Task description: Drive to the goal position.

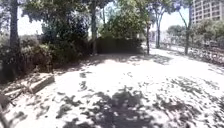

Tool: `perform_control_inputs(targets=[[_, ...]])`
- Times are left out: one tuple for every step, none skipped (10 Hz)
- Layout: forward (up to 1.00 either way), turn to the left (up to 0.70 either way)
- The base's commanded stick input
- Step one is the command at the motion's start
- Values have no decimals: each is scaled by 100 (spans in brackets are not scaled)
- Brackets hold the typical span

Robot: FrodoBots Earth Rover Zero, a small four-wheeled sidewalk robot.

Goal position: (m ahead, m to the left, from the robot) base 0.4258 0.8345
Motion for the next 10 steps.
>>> perform_control_inputs(targets=[[45,0],[45,0],[45,0],[45,0],[45,0],[45,0],[45,0],[45,0],[45,0],[45,0]])
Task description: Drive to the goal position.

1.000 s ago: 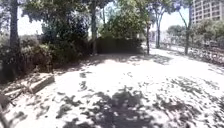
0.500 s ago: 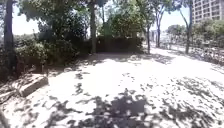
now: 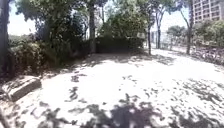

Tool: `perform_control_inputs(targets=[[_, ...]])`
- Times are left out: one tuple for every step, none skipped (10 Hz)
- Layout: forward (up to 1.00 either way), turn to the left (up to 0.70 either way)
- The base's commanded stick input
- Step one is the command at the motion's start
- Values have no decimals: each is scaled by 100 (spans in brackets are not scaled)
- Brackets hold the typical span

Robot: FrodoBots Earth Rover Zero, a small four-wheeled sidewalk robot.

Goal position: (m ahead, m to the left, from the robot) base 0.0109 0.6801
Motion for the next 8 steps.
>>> perform_control_inputs(targets=[[45,-8],[45,-23],[45,-13],[45,-3],[45,0],[45,0],[45,0],[45,0]])
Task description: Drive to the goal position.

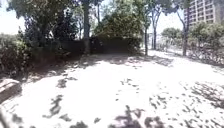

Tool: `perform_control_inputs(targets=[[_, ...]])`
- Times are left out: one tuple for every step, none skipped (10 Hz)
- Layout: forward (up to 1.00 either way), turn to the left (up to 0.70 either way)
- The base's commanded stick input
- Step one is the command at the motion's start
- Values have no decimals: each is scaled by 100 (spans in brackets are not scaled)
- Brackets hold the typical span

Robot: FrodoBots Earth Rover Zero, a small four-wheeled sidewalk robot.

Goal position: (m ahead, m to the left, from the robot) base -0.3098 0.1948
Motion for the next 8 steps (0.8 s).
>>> perform_control_inputs(targets=[[45,0],[45,0],[45,0],[45,0],[45,0],[45,0],[45,0],[45,0]])
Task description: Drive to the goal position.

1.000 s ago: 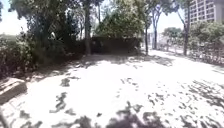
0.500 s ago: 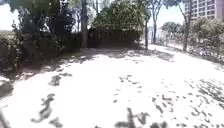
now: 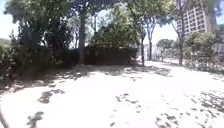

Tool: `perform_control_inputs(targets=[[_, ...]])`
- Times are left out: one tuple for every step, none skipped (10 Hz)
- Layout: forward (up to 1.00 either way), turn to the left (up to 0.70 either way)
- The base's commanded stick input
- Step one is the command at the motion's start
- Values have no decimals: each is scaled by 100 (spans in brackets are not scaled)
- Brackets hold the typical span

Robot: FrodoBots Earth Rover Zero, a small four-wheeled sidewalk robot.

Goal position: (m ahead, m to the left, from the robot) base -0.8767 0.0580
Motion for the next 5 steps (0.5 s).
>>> perform_control_inputs(targets=[[45,0],[45,0],[45,0],[45,0],[45,0]])
